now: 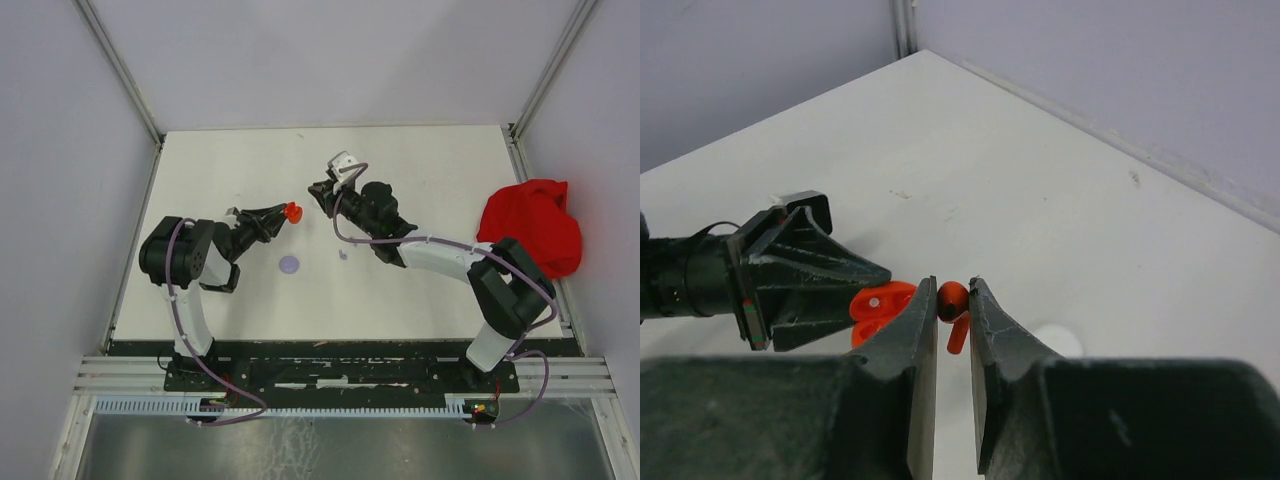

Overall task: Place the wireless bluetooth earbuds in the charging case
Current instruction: Place the earbud in the charging case.

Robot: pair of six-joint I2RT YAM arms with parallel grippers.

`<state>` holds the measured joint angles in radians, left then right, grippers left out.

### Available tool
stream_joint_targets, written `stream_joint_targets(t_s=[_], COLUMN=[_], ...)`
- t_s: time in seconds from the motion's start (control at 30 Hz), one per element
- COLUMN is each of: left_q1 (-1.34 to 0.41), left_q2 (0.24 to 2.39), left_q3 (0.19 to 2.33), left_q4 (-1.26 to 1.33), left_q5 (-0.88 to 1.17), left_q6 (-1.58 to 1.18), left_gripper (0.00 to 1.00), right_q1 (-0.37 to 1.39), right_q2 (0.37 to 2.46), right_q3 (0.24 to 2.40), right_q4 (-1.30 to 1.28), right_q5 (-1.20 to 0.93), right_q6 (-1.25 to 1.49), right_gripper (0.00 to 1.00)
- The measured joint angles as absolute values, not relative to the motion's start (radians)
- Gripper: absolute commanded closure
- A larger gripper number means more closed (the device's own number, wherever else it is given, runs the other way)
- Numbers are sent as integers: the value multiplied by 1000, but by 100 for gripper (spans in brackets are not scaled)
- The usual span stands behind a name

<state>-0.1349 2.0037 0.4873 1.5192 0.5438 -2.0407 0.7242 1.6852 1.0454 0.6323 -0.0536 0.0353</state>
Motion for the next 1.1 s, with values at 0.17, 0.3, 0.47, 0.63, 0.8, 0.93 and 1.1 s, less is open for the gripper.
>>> stream_joint_targets(t_s=[0.17, 0.3, 0.47, 0.63, 0.8, 0.93, 1.1], left_q1=[-167, -193, -217, -229, -236, -240, -245], left_q2=[2009, 2020, 2021, 2021, 2021, 2021, 2021], left_q3=[512, 532, 544, 550, 555, 563, 564], left_q4=[1520, 1520, 1520, 1520, 1520, 1520, 1520], left_q5=[540, 534, 533, 532, 528, 526, 525], left_q6=[-2041, -2041, -2042, -2042, -2042, -2043, -2050], left_gripper=[97, 97, 97, 97, 97, 97, 97], right_q1=[722, 718, 715, 712, 712, 712, 712], right_q2=[1715, 1756, 1819, 1864, 1867, 1873, 1893], right_q3=[903, 857, 826, 813, 801, 795, 794], right_q4=[915, 1073, 1253, 1328, 1355, 1373, 1377], right_q5=[-128, -162, -198, -227, -237, -247, -254], right_q6=[33, 32, 23, 23, 21, 21, 21], right_gripper=[100, 100, 100, 100, 100, 100, 100])
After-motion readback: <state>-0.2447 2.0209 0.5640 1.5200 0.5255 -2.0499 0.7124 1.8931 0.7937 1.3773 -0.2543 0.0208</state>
